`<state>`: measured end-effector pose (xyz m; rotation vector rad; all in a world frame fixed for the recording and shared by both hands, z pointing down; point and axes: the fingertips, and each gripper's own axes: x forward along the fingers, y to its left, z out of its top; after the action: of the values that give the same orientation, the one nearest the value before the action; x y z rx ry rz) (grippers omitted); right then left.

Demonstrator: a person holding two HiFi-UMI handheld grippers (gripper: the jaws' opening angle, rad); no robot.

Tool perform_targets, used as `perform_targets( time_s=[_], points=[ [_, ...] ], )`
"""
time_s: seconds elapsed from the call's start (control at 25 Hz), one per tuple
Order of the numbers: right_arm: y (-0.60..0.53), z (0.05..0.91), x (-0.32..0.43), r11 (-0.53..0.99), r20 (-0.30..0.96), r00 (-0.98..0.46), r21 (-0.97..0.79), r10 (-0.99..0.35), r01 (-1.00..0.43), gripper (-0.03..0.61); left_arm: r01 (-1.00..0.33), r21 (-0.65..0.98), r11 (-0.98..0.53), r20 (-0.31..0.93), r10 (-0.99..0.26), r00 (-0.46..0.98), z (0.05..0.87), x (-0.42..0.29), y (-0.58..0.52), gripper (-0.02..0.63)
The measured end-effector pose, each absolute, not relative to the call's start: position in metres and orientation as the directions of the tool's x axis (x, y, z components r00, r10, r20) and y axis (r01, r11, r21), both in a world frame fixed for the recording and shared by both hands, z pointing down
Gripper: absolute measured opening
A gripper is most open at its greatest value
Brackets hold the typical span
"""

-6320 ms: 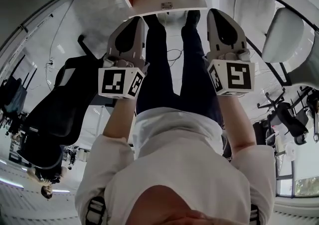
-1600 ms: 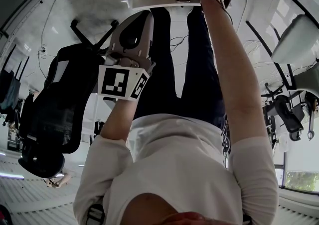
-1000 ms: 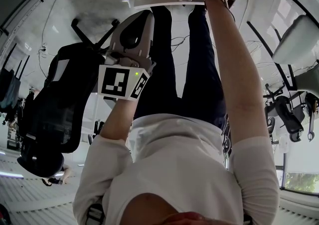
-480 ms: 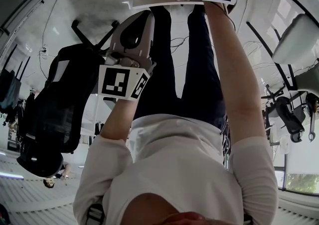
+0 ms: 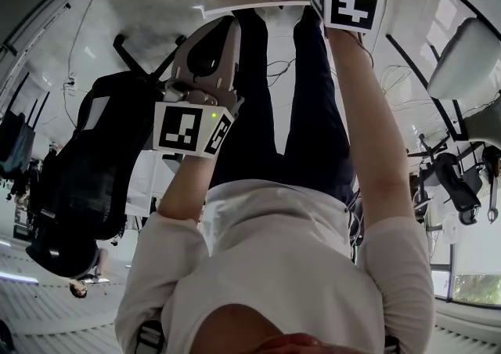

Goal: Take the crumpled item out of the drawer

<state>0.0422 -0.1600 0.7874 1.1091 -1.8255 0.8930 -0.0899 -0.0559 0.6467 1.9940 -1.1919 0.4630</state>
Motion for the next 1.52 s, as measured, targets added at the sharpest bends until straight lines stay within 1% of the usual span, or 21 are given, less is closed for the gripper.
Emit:
perform_targets(
  time_s=[0.4, 0.64, 0.88, 1.24, 1.52],
  points=[
    [-0.14, 0.722, 0.042, 0.367, 0.813, -0.374, -0.215, -0.446, -0.905, 0.043, -0.864, 0.407, -0.294, 0.621, -0.605, 0.499, 0.639, -0.088, -0.052, 0.008],
    [-0.122, 0.682, 0.041, 0.434, 0.764, -0.4, -0.176, -0.506, -0.884, 0.043, -0.87, 0.398, -0.29, 0.626, -0.607, 0.489, 0.642, -0.091, -0.042, 0.008],
    [-0.091, 0.659, 0.052, 0.419, 0.745, -0.406, -0.186, -0.529, -0.889, 0.043, -0.868, 0.391, -0.305, 0.615, -0.616, 0.493, 0.633, -0.086, -0.04, 0.008],
    [-0.07, 0.62, 0.053, 0.384, 0.708, -0.416, -0.217, -0.571, -0.897, 0.043, -0.868, 0.371, -0.33, 0.588, -0.64, 0.495, 0.6, -0.084, -0.041, 0.008],
    [-0.077, 0.566, 0.051, 0.399, 0.647, -0.421, -0.192, -0.635, -0.897, 0.044, -0.861, 0.352, -0.366, 0.526, -0.683, 0.506, 0.553, -0.084, -0.054, 0.008]
  ],
)
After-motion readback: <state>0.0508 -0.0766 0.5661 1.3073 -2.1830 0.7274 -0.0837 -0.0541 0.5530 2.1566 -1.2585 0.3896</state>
